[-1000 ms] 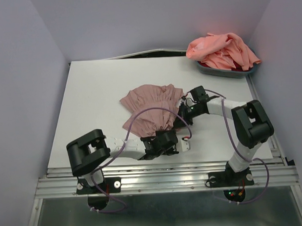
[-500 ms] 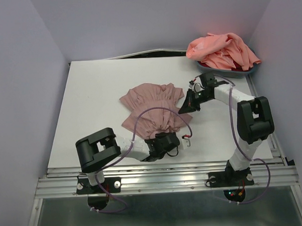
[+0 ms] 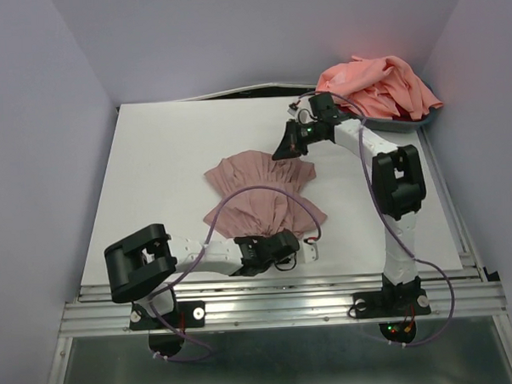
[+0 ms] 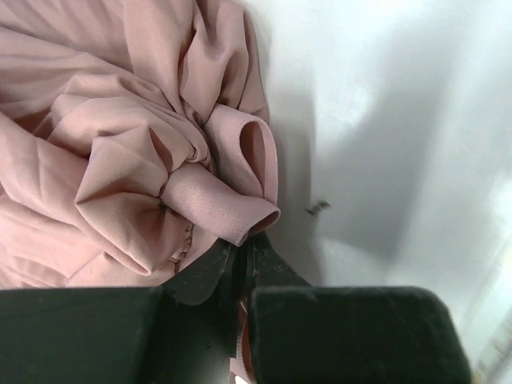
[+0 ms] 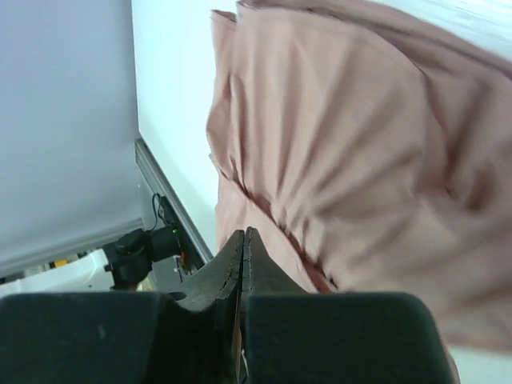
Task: Fold and stack the skirts
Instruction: Fold the skirt
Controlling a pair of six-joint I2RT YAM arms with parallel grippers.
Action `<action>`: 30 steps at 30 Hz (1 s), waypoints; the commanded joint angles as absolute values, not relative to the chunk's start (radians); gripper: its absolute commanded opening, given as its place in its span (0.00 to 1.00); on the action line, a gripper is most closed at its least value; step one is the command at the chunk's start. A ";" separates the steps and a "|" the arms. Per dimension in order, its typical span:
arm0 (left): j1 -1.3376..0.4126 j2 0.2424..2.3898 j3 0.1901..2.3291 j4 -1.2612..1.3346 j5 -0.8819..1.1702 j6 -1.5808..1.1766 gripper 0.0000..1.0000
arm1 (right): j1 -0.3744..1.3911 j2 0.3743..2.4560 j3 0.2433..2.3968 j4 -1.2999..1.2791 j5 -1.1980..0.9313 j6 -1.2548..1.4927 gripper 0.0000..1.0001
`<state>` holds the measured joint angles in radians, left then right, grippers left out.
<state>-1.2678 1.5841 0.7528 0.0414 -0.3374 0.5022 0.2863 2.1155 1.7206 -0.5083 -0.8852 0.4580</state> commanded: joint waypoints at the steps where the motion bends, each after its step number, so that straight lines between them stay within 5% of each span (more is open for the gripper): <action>1: -1.276 1.496 0.801 -0.130 -0.186 0.431 0.08 | 0.350 2.207 1.888 -0.430 -0.914 0.451 0.01; 12: -1.281 1.425 0.960 -0.368 0.054 0.373 0.00 | 0.423 2.502 1.968 -0.400 -0.894 0.384 0.01; 22: -1.220 1.411 1.147 -0.509 0.178 0.423 0.00 | 0.528 2.349 1.629 -0.417 -1.032 0.206 0.01; 30: -0.985 1.450 1.230 -0.551 0.267 0.492 0.00 | 0.528 2.307 1.520 -0.439 -1.068 0.146 0.01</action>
